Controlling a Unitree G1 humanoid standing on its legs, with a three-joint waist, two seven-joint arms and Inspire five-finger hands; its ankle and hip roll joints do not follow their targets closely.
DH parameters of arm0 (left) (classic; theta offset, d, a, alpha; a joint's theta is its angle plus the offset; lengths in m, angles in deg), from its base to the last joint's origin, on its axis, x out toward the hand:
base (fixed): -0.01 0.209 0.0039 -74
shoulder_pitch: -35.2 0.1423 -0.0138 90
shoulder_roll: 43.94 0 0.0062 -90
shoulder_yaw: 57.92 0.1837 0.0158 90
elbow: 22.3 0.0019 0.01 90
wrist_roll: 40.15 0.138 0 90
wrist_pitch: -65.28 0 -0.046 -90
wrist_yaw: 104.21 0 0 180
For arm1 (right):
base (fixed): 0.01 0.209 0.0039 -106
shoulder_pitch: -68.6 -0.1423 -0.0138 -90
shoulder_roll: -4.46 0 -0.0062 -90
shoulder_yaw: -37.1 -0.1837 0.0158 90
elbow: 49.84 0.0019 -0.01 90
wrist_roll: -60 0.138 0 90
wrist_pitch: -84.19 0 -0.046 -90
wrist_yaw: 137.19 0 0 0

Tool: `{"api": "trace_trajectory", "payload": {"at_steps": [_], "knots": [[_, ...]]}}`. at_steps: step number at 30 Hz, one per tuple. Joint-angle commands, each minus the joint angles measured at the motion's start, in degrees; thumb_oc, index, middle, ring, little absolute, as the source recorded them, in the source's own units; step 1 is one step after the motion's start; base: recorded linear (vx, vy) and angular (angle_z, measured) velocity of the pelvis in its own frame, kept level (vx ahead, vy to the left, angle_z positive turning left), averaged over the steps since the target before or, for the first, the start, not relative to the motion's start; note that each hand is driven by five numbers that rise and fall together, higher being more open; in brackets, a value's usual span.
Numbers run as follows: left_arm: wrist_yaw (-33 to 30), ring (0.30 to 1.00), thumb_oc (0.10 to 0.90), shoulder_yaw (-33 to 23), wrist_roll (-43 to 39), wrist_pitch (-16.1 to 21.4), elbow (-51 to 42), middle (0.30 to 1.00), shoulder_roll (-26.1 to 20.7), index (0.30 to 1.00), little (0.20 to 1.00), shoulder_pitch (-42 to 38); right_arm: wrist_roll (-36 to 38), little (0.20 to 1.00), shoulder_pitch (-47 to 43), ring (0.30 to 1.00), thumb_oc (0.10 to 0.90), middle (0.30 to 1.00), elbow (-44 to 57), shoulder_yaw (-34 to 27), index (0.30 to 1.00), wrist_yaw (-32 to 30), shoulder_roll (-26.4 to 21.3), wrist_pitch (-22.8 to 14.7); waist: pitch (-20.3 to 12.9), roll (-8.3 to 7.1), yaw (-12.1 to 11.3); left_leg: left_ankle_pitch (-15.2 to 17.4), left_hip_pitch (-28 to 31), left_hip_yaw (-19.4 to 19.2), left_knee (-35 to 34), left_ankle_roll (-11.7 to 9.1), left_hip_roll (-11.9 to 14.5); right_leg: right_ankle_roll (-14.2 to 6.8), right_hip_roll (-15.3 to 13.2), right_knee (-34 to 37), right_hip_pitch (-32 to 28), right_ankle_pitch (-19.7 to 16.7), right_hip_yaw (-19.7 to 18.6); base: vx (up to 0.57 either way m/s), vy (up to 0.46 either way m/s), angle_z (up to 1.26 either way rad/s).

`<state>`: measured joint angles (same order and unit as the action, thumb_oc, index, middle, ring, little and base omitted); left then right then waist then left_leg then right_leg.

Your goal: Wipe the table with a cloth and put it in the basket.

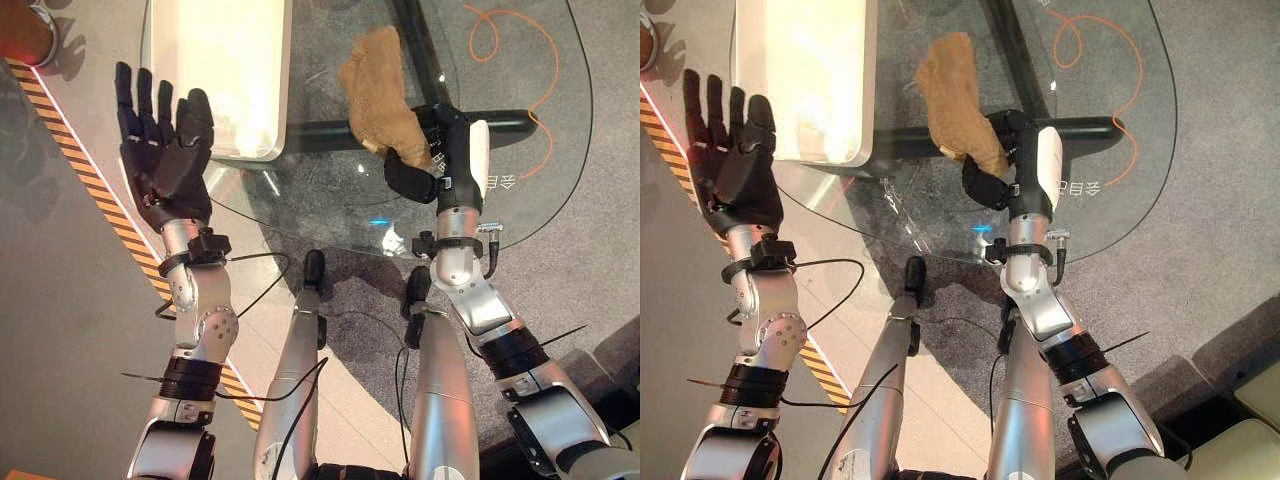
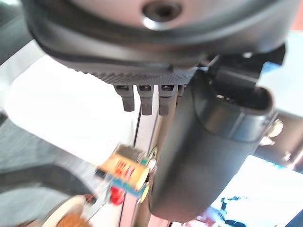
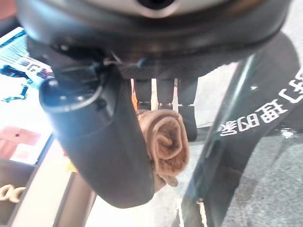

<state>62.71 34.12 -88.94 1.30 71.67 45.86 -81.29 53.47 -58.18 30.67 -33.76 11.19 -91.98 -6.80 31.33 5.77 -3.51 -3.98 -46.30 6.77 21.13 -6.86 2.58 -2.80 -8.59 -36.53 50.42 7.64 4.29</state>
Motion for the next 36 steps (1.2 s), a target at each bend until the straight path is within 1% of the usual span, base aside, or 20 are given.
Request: {"api": "trace_trajectory", "payload": {"at_steps": [1, 5, 6, 8, 9, 17, 18, 19, 20, 22, 26, 32, 36], "knots": [[5.42, 0.900, 0.800, -2.33, -1.15, 1.73, -8.63, 0.900, -2.24, 0.900, 0.900, -1.83, -3.05, 0.200, -5.31, 0.300, 0.100, 0.300, 16.07, -2.60, 0.300, 0.37, 1.89, -12.08, -1.54, -0.45, 0.84, 4.82, 2.70, -6.43, 1.40, 7.58, -6.57, 1.17, 6.27, 6.49, -3.73, -2.69, 1.78, 0.00, 0.000, 0.00], [8.38, 0.900, 0.800, -1.27, -3.97, -0.82, -8.61, 0.900, -2.50, 0.900, 0.900, -1.88, -2.60, 0.200, -5.01, 0.300, 0.100, 0.300, 16.88, -2.30, 0.300, 0.61, 1.64, -13.17, -1.54, -0.57, 1.05, 4.74, 2.83, -6.51, 1.32, 7.57, -6.55, 1.05, 6.36, 6.60, -3.87, -2.84, 1.83, 0.00, 0.000, 0.00], [8.89, 0.900, 0.800, -1.00, -4.76, -2.09, -8.64, 0.900, -2.63, 0.900, 0.900, -2.11, -2.41, 0.200, -5.08, 0.300, 0.100, 0.300, 17.01, -2.23, 0.300, 0.71, 1.60, -13.29, -1.54, -0.63, 1.12, 4.71, 2.92, -6.55, 1.27, 7.56, -6.49, 1.01, 6.35, 6.70, -4.01, -2.88, 1.83, 0.00, 0.000, 0.00], [11.35, 0.900, 0.800, 0.26, -7.80, -7.02, -8.36, 0.900, -2.91, 0.900, 0.900, -2.80, -1.76, 0.200, -5.57, 0.300, 0.100, 0.300, 17.74, -2.01, 0.300, 1.29, 1.21, -13.53, -1.54, -0.73, 1.41, 4.61, 2.96, -6.75, 1.11, 7.54, -6.36, 0.90, 6.37, 6.94, -4.07, -3.05, 1.80, 0.00, 0.000, 0.00], [12.09, 0.900, 0.800, 0.74, -8.91, -7.90, -8.25, 0.900, -3.08, 0.900, 0.900, -3.11, -1.44, 0.200, -5.72, 0.300, 0.100, 0.300, 18.10, -1.88, 0.300, 1.49, 1.03, -13.49, -1.54, -0.76, 1.54, 4.56, 3.02, -6.83, 1.02, 7.53, -6.31, 0.86, 6.37, 7.04, -4.13, -3.13, 1.78, 0.00, 0.000, 0.00], [15.52, 0.900, 0.800, 2.52, -13.80, -10.26, -9.05, 0.900, -3.31, 0.900, 0.900, -4.13, -0.55, 0.200, -6.25, 0.300, 0.100, 0.300, 19.45, -0.89, 0.300, 2.40, 0.82, -13.54, -1.54, -0.70, 1.99, 4.39, 3.15, -7.14, 0.75, 7.44, -6.22, 0.69, 6.35, 7.45, -4.24, -3.46, 1.48, 0.00, 0.000, 0.00], [16.58, 0.900, 0.800, 2.72, -15.16, -11.49, -9.16, 0.900, -3.00, 0.900, 0.900, -4.48, -0.81, 0.200, -6.32, 0.300, 0.100, 0.300, 19.50, -0.55, 0.300, 2.57, 0.99, -13.54, -1.54, -0.75, 2.06, 4.40, 3.20, -7.23, 0.68, 7.43, -6.22, 0.70, 6.34, 7.59, -4.28, -3.49, 1.49, 0.00, 0.000, 0.00], [16.81, 0.900, 0.800, 2.74, -15.45, -11.78, -9.16, 0.900, -2.94, 0.900, 0.900, -4.53, -0.82, 0.200, -6.32, 0.300, 0.100, 0.300, 19.50, -0.50, 0.300, 2.60, 1.02, -13.58, -1.54, -0.75, 2.07, 4.40, 3.22, -7.24, 0.66, 7.43, -6.22, 0.70, 6.34, 7.62, -4.30, -3.50, 1.49, 0.00, 0.000, 0.00], [17.26, 0.900, 0.800, 3.22, -16.83, -13.37, -9.67, 0.900, -2.77, 0.900, 0.900, -4.91, -0.62, 0.200, -6.48, 0.300, 0.100, 0.300, 19.76, -0.19, 0.300, 3.00, 1.07, -13.38, -1.54, -0.81, 2.17, 4.38, 3.16, -7.25, 0.66, 7.41, -6.24, 0.70, 6.35, 7.66, -4.21, -3.56, 1.49, 0.00, 0.000, 0.00], [17.43, 0.900, 0.800, 3.76, -18.45, -14.14, -9.84, 0.900, -2.53, 0.900, 0.900, -5.56, -0.39, 0.200, -6.82, 0.300, 0.100, 0.300, 19.96, 0.23, 0.300, 3.47, 1.19, -13.12, -1.54, -0.87, 2.30, 4.37, 3.19, -7.32, 0.66, 7.39, -6.24, 0.69, 6.28, 7.84, -4.32, -3.64, 1.46, 0.00, 0.000, 0.00], [18.58, 0.900, 0.800, 4.57, -20.91, -15.61, -10.25, 0.900, -1.82, 0.900, 0.900, -6.38, -0.23, 0.200, -7.18, 0.300, 0.100, 0.300, 20.14, 1.31, 0.300, 4.34, 1.62, -12.86, -1.54, -0.94, 2.43, 4.37, 3.17, -7.44, 0.59, 7.37, -6.21, 0.63, 6.17, 8.08, -4.33, -3.77, 1.41, 0.00, 0.000, 0.00], [19.92, 0.900, 0.800, 5.53, -22.53, -16.19, -10.67, 0.900, -1.23, 0.900, 0.900, -7.59, 0.07, 0.200, -8.31, 0.300, 0.100, 0.300, 19.57, 3.01, 0.300, 5.07, 1.74, -11.72, -1.54, -0.99, 2.49, 4.21, 3.17, -7.47, 0.40, 7.30, -6.23, 0.61, 6.21, 8.25, -4.28, -3.89, 1.38, 0.00, 0.000, 0.00], [21.70, 0.900, 0.800, 6.12, -23.68, -17.97, -11.20, 0.900, -0.64, 0.900, 0.900, -8.46, 0.71, 0.200, -8.68, 0.300, 0.100, 0.300, 19.12, 3.88, 0.300, 6.31, 1.81, -11.11, -1.54, -1.09, 2.53, 4.18, 3.27, -7.57, 0.19, 7.20, -6.19, 0.62, 6.12, 8.56, -4.49, -3.88, 1.46, 0.00, 0.000, 0.00]]}}
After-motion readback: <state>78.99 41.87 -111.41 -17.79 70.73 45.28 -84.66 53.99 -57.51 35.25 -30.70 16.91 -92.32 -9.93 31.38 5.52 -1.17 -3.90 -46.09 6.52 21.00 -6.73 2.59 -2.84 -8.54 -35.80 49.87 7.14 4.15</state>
